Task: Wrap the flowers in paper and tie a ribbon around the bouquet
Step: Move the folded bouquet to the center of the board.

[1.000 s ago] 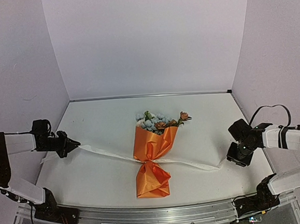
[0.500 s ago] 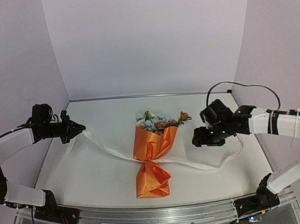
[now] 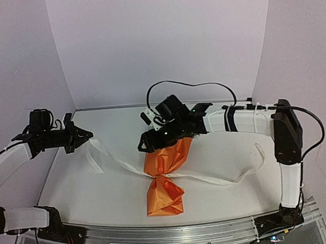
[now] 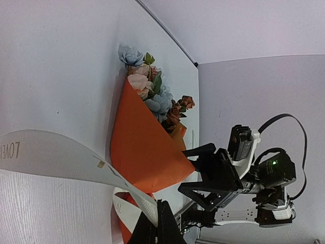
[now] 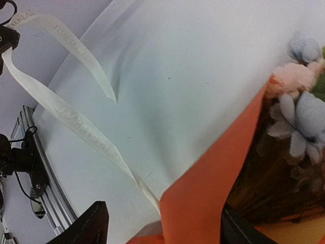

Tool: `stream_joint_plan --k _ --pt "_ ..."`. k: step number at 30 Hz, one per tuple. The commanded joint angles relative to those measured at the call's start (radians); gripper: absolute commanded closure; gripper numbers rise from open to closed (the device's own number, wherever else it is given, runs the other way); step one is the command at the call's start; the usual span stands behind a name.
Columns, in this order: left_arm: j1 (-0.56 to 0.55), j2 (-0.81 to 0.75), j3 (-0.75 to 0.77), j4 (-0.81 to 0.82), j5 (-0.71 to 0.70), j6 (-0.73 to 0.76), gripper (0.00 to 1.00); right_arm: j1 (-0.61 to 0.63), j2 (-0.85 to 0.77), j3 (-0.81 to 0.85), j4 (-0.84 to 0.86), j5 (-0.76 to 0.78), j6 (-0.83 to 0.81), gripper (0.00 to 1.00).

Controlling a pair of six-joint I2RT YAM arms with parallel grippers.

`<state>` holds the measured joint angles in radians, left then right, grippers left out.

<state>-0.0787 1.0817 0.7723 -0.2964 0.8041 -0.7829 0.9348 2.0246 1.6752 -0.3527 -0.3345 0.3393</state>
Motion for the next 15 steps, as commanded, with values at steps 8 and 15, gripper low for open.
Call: stream_joint_plan --k 8,15 --pt "-0.006 -0.081 0.063 -0.027 0.058 0.04 1.0 0.07 0.184 0.279 0.01 -0.09 -0.052 0.32" --pt "-0.007 -0.066 0.041 -0.035 0.046 0.05 1.0 0.066 0.048 0.107 -0.084 0.057 -0.097 0.3"
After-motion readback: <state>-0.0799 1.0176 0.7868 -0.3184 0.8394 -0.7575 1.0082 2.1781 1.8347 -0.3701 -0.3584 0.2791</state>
